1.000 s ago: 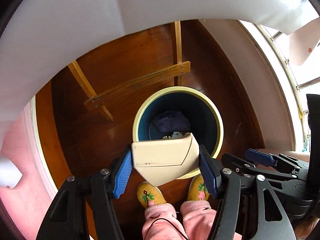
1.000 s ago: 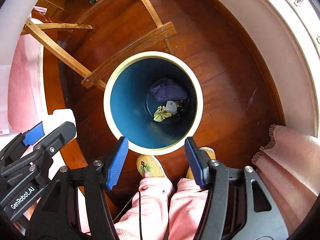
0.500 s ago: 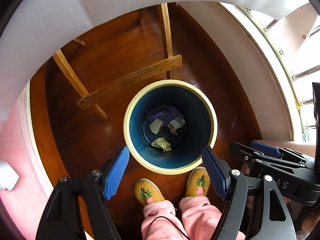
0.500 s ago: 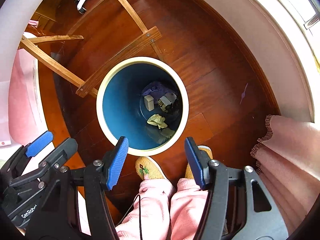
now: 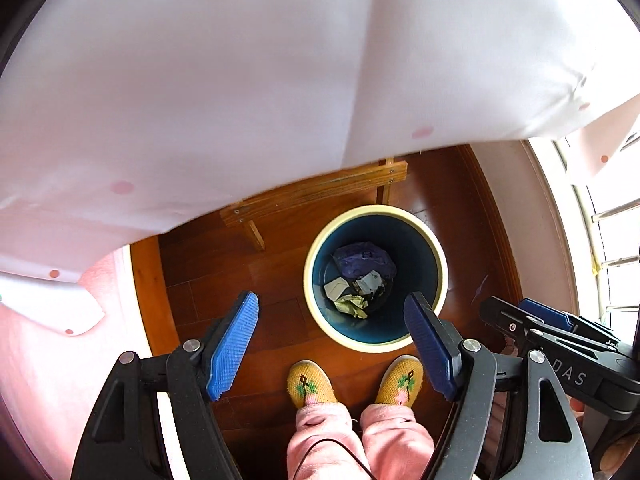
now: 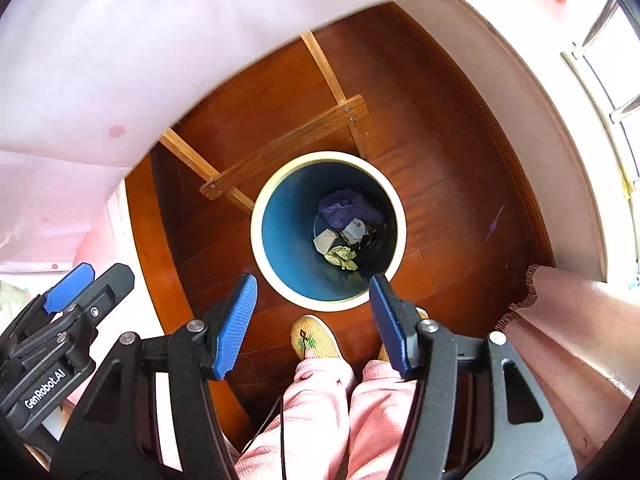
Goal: Collect trash
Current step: 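Raise both tools from the bin back toward the table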
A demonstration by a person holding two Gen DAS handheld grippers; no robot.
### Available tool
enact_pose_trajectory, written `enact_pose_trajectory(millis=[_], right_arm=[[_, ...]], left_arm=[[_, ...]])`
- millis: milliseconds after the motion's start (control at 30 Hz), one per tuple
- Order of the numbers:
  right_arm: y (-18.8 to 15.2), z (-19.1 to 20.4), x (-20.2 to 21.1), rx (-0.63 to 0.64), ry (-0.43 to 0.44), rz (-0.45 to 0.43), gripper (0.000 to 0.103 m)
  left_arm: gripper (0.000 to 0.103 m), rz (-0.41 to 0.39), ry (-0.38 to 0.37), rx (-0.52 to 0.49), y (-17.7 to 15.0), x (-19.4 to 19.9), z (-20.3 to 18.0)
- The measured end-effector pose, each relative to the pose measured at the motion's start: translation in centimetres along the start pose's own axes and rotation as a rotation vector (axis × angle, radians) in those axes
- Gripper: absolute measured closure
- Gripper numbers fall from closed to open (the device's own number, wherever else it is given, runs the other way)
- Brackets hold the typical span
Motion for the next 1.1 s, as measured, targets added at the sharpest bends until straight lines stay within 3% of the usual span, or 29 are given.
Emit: enact_pose_trajectory(millis=[300,633,900,1100], right_arm=[[2.0,6.5,12.9,0.154,0.065,-0.107,0.048],[4.2,10.7,25.2,0.259,0.143,-0.235,0.048],[5.7,12.0,31.0,0.327,0.183,-0.321,0.048],[7.4,12.9,32.3,0.352,0.209,-0.351,0.048]], left_arm=[[0.026,-0.136,0.01,0.086,2.5,13.5,1.8],[0.026,-0.292,0.052,0.138,5.4,26.9,2.0],[0.026,-0.411,0.104,0.191,7.7,35.6,2.6],[0.026,-0.441,0.125,0.236,8.9,38.2,4.1]])
Point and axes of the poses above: each gripper's, at about its wrist camera, not at the fingertips, and x roughly against the way its jaws point, z to its left, y to its top, the point moved 3 cm from there along -x, roughly the way its jaws point, and after that the axes turned 3 degrees about y, right-handed, at the moved point
